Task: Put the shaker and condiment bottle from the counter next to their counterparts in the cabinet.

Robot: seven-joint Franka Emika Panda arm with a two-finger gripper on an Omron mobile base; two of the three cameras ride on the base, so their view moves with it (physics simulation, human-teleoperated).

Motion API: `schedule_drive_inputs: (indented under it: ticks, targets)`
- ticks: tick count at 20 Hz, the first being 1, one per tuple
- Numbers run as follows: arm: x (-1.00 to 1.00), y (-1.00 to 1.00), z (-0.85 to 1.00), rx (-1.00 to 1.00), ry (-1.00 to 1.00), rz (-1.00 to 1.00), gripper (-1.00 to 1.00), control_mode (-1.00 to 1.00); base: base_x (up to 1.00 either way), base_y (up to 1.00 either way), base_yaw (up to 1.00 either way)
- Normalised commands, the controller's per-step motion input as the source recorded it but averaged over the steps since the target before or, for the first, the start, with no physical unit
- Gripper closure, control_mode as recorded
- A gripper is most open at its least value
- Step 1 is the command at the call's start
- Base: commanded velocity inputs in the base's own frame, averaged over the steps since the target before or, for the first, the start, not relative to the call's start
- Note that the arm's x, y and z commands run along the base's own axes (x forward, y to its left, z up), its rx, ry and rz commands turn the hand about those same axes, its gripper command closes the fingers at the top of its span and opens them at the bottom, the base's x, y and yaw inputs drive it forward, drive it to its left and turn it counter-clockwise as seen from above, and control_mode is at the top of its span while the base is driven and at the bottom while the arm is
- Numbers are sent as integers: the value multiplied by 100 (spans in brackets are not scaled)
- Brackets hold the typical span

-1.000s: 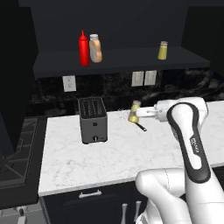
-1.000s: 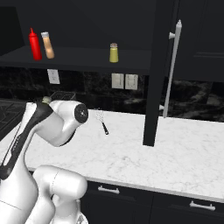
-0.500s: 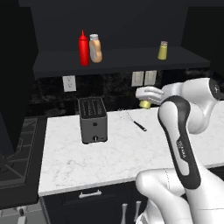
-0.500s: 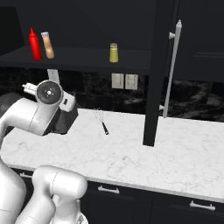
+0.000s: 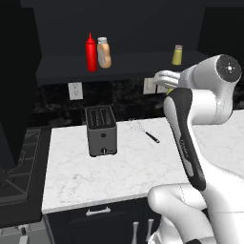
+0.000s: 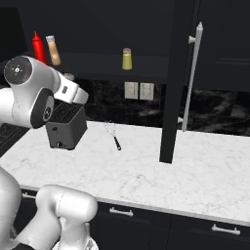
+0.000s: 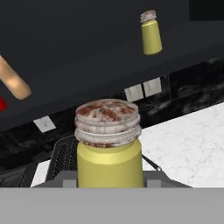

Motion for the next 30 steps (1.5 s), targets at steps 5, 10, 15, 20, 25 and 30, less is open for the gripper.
schedule_drive_inputs:
  ticks: [5, 10, 15, 20, 25, 30]
  targets:
    - [9, 4, 10, -2, -4, -1, 100, -100, 0, 0, 0]
    - [55, -3, 0, 2, -5, 4, 100, -100, 0, 0, 0]
    - [51, -16, 0, 0, -12, 1, 100, -100, 0, 0, 0]
    - [25, -6, 6, -4, -6, 0, 100, -100, 0, 0, 0]
    - [4, -1, 13, -7, -1, 1, 100, -100, 0, 0, 0]
    - [1, 5, 0, 0, 1, 1, 100, -100, 0, 0, 0]
